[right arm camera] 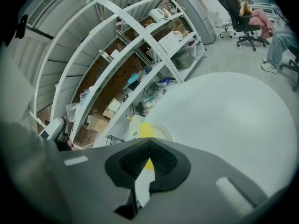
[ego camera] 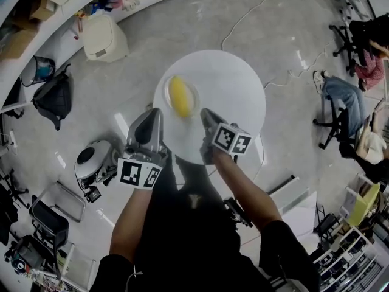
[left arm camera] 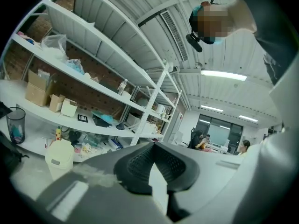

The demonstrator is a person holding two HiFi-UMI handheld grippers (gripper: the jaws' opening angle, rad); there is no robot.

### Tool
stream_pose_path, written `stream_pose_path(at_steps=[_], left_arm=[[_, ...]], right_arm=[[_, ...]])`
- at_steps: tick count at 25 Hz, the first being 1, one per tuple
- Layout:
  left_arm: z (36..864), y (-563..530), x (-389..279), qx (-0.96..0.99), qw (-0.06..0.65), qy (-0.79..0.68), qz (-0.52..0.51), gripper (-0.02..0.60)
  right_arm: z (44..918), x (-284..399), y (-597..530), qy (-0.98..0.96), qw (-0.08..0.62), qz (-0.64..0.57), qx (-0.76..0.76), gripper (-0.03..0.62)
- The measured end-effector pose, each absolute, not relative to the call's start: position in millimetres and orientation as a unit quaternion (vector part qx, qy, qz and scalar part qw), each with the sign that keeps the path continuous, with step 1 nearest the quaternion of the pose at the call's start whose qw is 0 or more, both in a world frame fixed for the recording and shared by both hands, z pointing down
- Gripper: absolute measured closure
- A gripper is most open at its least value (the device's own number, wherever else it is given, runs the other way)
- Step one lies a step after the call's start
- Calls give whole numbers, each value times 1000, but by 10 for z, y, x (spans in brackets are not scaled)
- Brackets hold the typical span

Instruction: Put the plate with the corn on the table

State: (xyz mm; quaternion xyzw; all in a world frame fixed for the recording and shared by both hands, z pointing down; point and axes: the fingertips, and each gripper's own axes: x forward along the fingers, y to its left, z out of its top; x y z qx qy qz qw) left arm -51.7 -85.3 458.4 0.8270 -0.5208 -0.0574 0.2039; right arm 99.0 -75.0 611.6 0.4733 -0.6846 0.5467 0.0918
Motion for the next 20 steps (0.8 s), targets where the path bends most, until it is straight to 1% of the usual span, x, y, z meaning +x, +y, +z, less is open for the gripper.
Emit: stream_pose_path(at_steps=[10, 20], left_arm=[[4093, -664, -376, 815, 185, -544, -72, 578], [3704, -340, -248, 809, 169, -559, -71, 578]], right_arm=[[5563, 981, -623, -725, 94, 518, 445, 585], [4985, 1004, -534, -776, 90, 453, 430, 585]])
